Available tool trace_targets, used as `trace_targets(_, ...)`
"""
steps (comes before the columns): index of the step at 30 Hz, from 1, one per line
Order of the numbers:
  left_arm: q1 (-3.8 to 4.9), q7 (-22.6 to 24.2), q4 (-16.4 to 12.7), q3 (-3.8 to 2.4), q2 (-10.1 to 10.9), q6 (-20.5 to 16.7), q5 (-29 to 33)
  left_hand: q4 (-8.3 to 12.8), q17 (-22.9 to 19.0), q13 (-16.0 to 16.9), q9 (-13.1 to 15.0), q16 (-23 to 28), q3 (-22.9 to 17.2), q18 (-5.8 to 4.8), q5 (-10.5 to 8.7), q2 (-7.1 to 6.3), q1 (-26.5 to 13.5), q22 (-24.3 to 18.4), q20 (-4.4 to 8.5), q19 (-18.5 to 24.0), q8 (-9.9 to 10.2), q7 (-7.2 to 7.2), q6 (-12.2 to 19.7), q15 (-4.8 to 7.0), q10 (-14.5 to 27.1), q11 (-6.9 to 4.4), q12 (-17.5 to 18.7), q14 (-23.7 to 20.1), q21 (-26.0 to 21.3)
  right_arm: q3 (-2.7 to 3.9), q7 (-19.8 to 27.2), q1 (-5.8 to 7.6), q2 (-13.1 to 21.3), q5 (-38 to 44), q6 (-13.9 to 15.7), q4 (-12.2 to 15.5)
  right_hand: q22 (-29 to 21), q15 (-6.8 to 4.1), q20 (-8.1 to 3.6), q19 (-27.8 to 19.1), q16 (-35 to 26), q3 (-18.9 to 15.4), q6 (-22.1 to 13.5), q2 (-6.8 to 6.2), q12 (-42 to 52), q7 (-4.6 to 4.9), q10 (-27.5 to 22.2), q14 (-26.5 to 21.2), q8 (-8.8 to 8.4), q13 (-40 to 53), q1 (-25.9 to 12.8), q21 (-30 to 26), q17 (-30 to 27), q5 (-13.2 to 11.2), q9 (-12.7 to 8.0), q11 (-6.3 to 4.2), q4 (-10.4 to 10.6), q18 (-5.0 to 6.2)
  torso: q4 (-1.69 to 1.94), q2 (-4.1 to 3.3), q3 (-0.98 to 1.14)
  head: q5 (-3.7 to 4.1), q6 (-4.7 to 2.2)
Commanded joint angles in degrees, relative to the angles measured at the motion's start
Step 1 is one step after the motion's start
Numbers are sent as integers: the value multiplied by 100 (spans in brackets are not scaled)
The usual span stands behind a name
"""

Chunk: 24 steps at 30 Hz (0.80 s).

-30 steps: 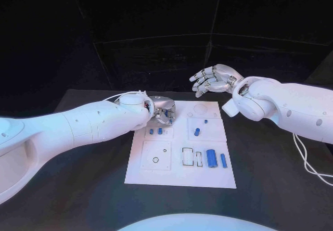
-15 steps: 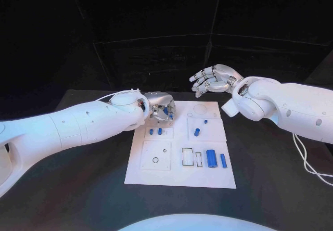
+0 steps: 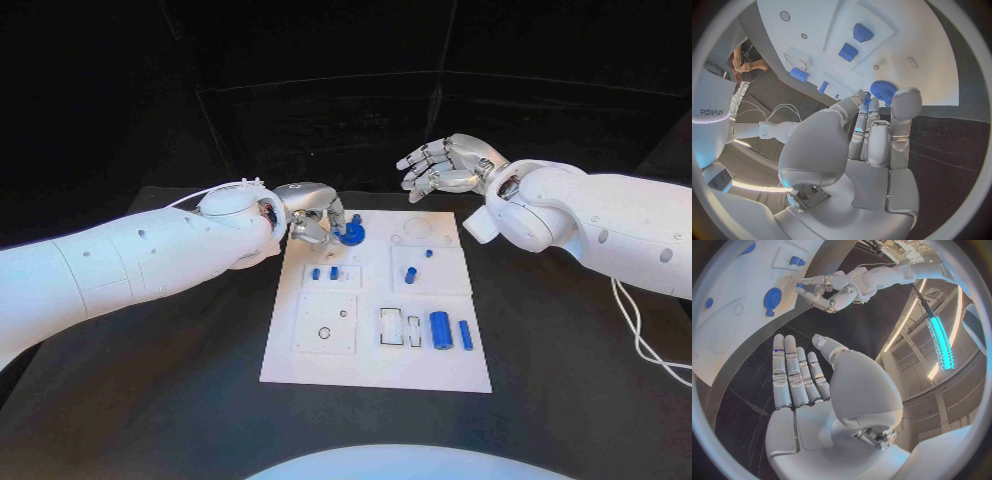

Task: Assemble the parts on the task board

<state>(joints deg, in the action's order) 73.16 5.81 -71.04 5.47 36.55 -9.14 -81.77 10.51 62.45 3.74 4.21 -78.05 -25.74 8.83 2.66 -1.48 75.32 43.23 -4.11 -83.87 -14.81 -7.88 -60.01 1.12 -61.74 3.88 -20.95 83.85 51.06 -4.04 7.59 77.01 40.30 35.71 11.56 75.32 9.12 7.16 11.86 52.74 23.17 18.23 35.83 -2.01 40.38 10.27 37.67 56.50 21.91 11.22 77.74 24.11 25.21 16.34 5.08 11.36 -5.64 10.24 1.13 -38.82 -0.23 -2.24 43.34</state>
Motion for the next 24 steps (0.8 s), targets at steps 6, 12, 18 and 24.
trace_targets(6,-27,24,68,3,33,355,24,-11,-11,5,-6,-18,34,-57,28,-8,-94,10,15,-1,48,-3,-32,17,-68,-5,49,145,27,4,75,11,1,-2,12,-18,-7,-10,5,34,13,4,15,43,33,514,-4,-16,33,-7,-14,-25,-7,35,4,-4,-26,-45,-20,-2,-3,-13,0)
trace_targets(12,-110,31,213,8,-23,451,24,-14,-14,5,-6,-17,40,-57,28,-12,-103,11,15,0,52,-2,-34,17,-71,-5,54,144,28,4,76,11,6,-2,9,-23,-7,-10,5,34,13,4,15,43,33,514,-4,-16,33,-7,-14,-25,-7,35,4,-4,-26,-45,-18,-10,-13,-4,2)
trace_targets(18,-153,16,343,10,-79,562,24,-12,-21,6,-6,-16,43,-56,29,-17,-105,8,15,1,56,0,-35,18,-75,-7,59,143,24,3,77,11,4,-2,4,-22,-7,-10,5,34,13,4,15,43,33,514,-4,-16,33,-7,-14,-25,-7,35,4,-4,-26,-45,-18,-6,1,-7,3)
trace_targets(24,-166,-25,417,10,-111,686,23,-8,-34,6,-6,-11,46,-55,29,-24,-104,6,15,2,59,2,-35,19,-77,-9,63,140,22,3,81,11,5,-2,5,-20,-7,-10,5,34,13,4,15,43,33,514,-4,-16,33,-7,-14,-25,-7,35,4,-4,-26,-45,-22,-9,-3,-9,4)
